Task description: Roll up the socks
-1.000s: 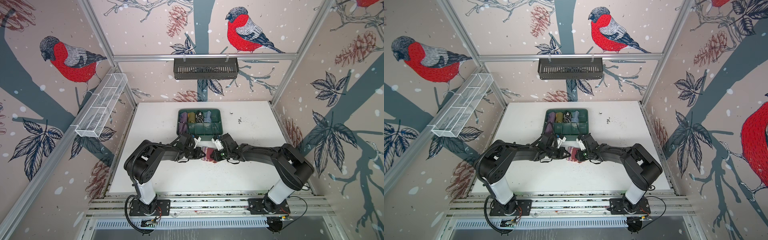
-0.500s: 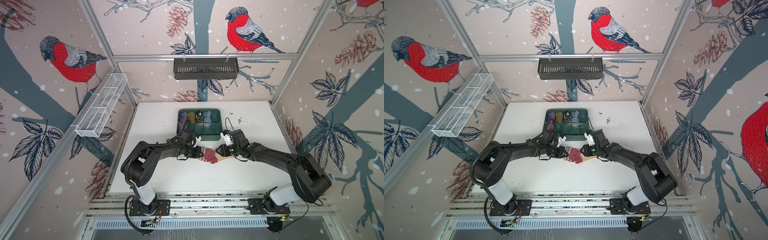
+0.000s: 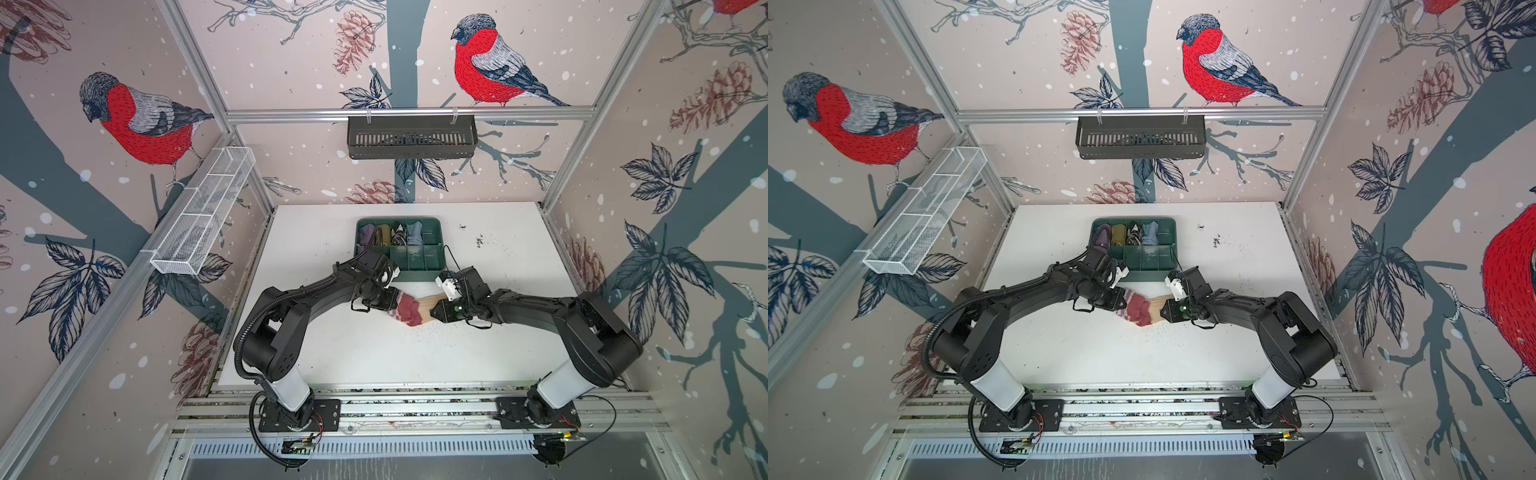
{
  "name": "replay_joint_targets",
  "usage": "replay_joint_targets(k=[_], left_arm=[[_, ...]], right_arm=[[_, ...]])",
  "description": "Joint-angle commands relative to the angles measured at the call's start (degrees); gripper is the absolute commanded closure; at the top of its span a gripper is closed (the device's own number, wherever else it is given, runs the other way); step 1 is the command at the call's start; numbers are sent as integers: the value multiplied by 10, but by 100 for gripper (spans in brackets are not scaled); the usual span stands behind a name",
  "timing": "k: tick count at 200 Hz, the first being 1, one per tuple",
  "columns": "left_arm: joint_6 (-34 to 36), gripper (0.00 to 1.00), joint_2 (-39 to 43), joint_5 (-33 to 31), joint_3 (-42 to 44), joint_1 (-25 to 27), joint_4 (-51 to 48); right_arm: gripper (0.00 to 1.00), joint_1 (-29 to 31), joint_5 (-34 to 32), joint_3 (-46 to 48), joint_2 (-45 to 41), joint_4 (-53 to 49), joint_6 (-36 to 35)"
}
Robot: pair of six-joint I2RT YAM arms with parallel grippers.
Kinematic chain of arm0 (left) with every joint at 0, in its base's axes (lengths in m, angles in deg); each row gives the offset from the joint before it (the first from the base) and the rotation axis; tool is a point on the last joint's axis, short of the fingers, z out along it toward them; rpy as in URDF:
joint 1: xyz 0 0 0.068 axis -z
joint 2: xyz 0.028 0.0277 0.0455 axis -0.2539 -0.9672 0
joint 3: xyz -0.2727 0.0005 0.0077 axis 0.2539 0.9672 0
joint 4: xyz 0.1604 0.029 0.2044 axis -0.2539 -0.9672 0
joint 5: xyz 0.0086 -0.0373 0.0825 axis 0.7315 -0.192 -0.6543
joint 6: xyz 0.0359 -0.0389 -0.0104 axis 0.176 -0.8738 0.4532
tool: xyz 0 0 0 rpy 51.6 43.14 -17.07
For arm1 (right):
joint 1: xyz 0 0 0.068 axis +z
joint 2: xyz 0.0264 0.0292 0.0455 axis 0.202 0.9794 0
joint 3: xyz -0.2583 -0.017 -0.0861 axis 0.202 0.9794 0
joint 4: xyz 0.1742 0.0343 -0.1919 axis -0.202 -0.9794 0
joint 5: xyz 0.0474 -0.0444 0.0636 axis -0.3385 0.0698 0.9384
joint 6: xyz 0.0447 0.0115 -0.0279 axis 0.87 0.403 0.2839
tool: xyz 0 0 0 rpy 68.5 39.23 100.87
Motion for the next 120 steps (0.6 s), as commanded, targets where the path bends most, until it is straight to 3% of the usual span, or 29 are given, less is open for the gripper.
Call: replay_joint_targets(k=[1,86,120], left_arm=[[27,100,-3,-43,-25,7,-72],[22,100,-64,-163,-129,58,-178],[16,100,-72,-173,-169,78,-198]], right_arm=[[73,4,10,2,11,22,10],[74,14,23,7,12,47,17],[74,16,29,10,21,62,23]])
